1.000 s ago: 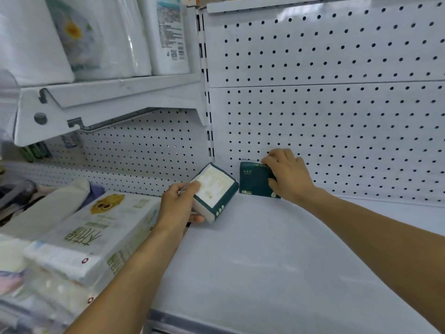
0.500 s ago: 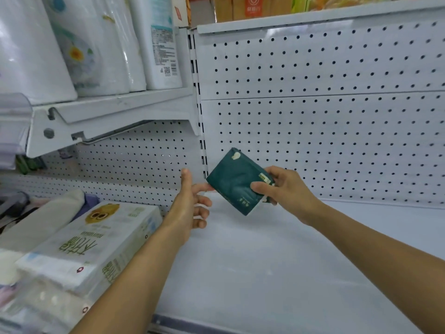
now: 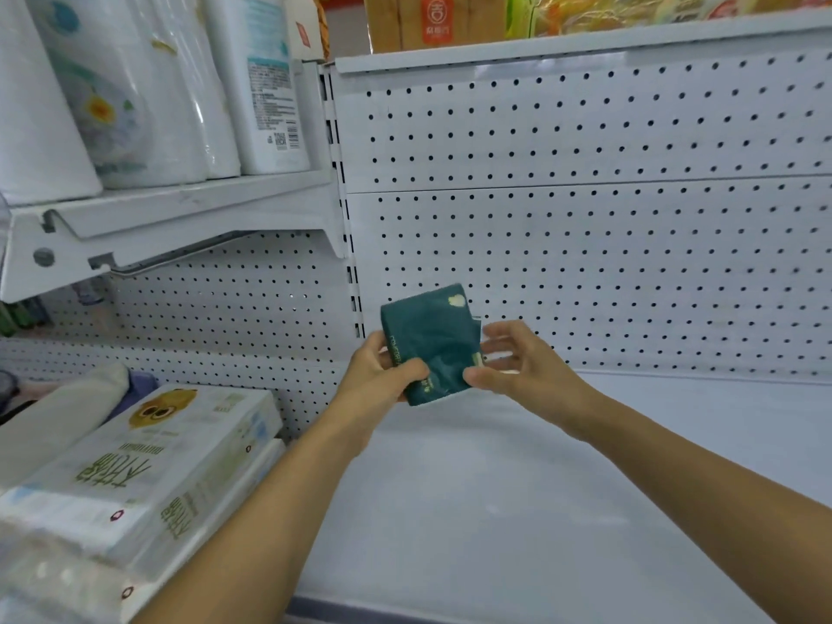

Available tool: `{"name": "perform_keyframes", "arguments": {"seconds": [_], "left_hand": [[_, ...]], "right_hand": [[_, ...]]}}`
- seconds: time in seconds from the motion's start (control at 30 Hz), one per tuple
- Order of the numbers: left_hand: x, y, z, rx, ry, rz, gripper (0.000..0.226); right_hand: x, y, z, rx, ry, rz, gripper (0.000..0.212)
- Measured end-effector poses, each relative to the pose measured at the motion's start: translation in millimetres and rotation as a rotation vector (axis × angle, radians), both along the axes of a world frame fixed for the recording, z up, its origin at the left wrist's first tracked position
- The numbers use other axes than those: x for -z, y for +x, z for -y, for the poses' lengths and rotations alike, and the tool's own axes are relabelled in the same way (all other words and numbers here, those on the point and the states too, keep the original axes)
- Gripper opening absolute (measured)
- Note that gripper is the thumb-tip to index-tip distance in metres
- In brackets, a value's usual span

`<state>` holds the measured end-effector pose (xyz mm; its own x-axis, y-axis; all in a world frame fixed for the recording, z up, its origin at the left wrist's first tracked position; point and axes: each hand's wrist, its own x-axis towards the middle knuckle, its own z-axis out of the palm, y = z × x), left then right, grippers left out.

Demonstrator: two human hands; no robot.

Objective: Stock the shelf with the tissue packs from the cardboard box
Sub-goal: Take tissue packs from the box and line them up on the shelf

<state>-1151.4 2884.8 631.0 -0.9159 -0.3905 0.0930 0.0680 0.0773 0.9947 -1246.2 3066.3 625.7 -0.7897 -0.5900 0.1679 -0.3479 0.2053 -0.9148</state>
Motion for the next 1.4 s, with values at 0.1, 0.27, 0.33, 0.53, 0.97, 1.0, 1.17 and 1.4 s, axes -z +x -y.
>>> {"name": "perform_keyframes", "arguments": {"seconds": [0.1, 0.27, 0.33, 0.53, 0.97, 1.0, 1.17, 1.4], "left_hand": [[0.8, -3.8, 2.3, 0.054, -0.395, 0.024, 0.029], [14.3, -15.9, -11.4, 0.228, -0.584, -0.01, 0.03], [17.7, -26.9, -12.6, 0.203, -0.559, -0.021, 0.034], [38.8, -84.0, 18.1, -0.34, -0.47, 0.043, 0.085], [65.6, -136.8, 23.7, -0.464, -0.607, 0.03, 0.084], [65.8, -136.8, 24.7, -0.466, -0.605, 0.027, 0.083], [65.7, -135.2, 26.7, -0.455, -0.611, 0.033, 0.082], [52.9, -123.2, 30.3, -0.417, -0.666, 0.179, 0.099]], "right_hand": [[2.1, -3.7, -15.5, 0.042, 0.049, -0.302, 0.085], [24.8, -15.5, -31.6, 0.143, 0.251, -0.433, 0.04], [31.4, -23.2, -41.6, 0.17, 0.158, -0.301, 0.028], [43.5, -73.7, -67.5, 0.414, 0.088, -0.15, 0.021], [47.8, -112.3, -26.8, 0.533, 0.049, -0.171, 0.035], [48.5, -111.8, -25.4, 0.539, 0.057, -0.178, 0.034], [49.1, -106.4, -23.5, 0.575, 0.12, -0.216, 0.03], [47.0, -96.8, -30.8, 0.639, 0.297, -0.266, 0.051]]}}
